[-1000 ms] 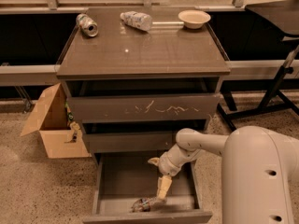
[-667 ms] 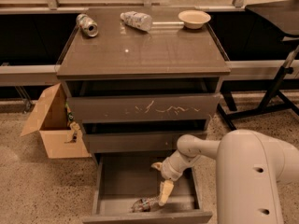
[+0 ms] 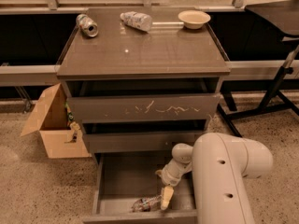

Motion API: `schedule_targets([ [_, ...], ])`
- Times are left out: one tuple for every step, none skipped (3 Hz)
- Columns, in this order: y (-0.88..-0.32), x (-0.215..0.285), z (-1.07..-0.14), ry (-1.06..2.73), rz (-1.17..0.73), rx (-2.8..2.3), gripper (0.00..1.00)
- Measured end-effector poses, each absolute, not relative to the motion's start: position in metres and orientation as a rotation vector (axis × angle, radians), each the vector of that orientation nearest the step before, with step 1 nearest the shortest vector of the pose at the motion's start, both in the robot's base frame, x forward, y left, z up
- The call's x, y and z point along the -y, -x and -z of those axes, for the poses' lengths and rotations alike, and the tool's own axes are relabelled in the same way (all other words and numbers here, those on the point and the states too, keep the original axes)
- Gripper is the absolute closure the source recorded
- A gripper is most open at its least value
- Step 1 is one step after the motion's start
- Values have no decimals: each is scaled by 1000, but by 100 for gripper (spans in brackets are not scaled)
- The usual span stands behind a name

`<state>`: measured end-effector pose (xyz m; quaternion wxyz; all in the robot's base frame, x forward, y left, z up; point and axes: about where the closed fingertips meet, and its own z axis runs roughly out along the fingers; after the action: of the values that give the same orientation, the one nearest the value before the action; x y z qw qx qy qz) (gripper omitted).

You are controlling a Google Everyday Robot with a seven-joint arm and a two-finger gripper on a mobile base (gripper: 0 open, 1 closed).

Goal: Pick water bottle from bottom drawer and place on counter

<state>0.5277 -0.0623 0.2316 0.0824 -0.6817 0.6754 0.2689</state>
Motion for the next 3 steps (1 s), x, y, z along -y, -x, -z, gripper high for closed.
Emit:
schedule_targets([
  [-540, 63, -203, 2069, -779, -2034, 0],
  [-552, 64, -180, 2071, -777, -2020, 0],
  [-561, 64, -158, 2067, -784, -1993, 0],
])
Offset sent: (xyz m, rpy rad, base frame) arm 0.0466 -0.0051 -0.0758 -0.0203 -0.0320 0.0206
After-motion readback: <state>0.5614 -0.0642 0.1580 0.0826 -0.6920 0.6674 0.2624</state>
